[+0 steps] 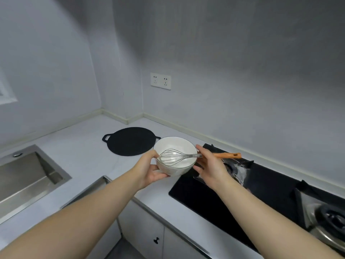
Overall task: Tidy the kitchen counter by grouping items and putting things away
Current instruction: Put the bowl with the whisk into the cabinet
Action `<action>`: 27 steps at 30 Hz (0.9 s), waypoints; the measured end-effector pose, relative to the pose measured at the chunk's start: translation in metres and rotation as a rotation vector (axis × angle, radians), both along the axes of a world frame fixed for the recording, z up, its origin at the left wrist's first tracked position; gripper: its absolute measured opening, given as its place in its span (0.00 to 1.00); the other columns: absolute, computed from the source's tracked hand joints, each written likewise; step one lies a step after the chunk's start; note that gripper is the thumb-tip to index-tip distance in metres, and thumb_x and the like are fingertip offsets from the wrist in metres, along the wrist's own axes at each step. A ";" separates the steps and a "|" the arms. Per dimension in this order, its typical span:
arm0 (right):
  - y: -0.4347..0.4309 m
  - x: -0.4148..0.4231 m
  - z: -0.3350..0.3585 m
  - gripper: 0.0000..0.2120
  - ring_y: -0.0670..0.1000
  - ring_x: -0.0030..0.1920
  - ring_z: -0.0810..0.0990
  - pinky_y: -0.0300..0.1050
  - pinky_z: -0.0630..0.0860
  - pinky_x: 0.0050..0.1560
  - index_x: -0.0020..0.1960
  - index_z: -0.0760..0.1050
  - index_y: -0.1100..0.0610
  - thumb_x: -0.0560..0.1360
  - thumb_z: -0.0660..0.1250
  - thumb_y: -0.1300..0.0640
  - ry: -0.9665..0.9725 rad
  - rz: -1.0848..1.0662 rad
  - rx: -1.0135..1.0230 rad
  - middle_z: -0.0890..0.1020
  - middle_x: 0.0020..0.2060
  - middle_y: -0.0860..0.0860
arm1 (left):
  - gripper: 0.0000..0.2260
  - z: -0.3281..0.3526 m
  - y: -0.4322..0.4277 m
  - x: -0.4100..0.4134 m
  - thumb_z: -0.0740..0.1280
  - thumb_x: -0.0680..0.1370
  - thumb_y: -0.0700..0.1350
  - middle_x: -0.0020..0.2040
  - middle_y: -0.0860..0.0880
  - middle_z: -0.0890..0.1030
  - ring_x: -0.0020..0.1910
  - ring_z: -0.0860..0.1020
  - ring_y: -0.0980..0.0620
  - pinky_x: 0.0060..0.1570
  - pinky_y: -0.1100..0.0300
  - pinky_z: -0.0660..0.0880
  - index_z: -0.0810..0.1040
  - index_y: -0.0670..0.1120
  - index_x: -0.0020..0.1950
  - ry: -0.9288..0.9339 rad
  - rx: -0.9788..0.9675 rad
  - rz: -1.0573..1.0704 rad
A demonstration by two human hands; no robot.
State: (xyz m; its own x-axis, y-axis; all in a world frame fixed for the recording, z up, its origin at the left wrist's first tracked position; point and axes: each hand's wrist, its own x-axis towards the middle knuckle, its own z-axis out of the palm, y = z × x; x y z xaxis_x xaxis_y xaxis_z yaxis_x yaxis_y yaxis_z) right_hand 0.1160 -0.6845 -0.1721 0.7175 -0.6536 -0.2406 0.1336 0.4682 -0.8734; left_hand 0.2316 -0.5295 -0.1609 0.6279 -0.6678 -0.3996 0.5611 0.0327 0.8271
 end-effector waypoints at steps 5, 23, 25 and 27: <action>-0.025 0.067 -0.003 0.06 0.50 0.54 0.79 0.54 0.71 0.63 0.50 0.79 0.53 0.76 0.66 0.54 0.049 0.112 -0.013 0.81 0.49 0.50 | 0.17 -0.003 -0.012 0.061 0.58 0.75 0.38 0.47 0.37 0.79 0.44 0.82 0.39 0.56 0.40 0.76 0.69 0.40 0.64 -0.022 0.001 0.047; 0.026 0.364 -0.029 0.04 0.53 0.48 0.80 0.55 0.76 0.51 0.43 0.75 0.57 0.76 0.64 0.60 0.167 0.258 0.149 0.82 0.41 0.53 | 0.13 -0.035 0.042 0.345 0.55 0.76 0.35 0.42 0.41 0.76 0.39 0.75 0.44 0.37 0.52 0.80 0.71 0.37 0.58 0.128 0.076 0.152; 0.031 0.414 -0.036 0.03 0.53 0.49 0.79 0.56 0.75 0.55 0.46 0.76 0.57 0.76 0.64 0.60 0.196 0.226 0.170 0.81 0.43 0.53 | 0.10 -0.040 0.041 0.394 0.54 0.76 0.34 0.41 0.42 0.73 0.39 0.71 0.46 0.40 0.52 0.79 0.71 0.37 0.53 0.127 0.120 0.146; 0.034 0.431 -0.038 0.05 0.53 0.49 0.78 0.57 0.75 0.58 0.51 0.76 0.58 0.77 0.64 0.60 0.194 0.198 0.183 0.80 0.44 0.54 | 0.08 -0.044 0.039 0.413 0.54 0.75 0.34 0.40 0.43 0.71 0.38 0.71 0.47 0.42 0.53 0.77 0.72 0.38 0.47 0.122 0.156 0.173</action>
State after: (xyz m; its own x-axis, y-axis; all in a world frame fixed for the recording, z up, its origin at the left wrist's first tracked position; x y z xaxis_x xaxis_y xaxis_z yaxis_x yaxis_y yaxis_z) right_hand 0.5470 -0.6501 -0.2098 0.7557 -0.4390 -0.4860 -0.1369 0.6198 -0.7727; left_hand 0.6446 -0.4909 -0.2052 0.6686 -0.4790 -0.5688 0.6540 0.0147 0.7563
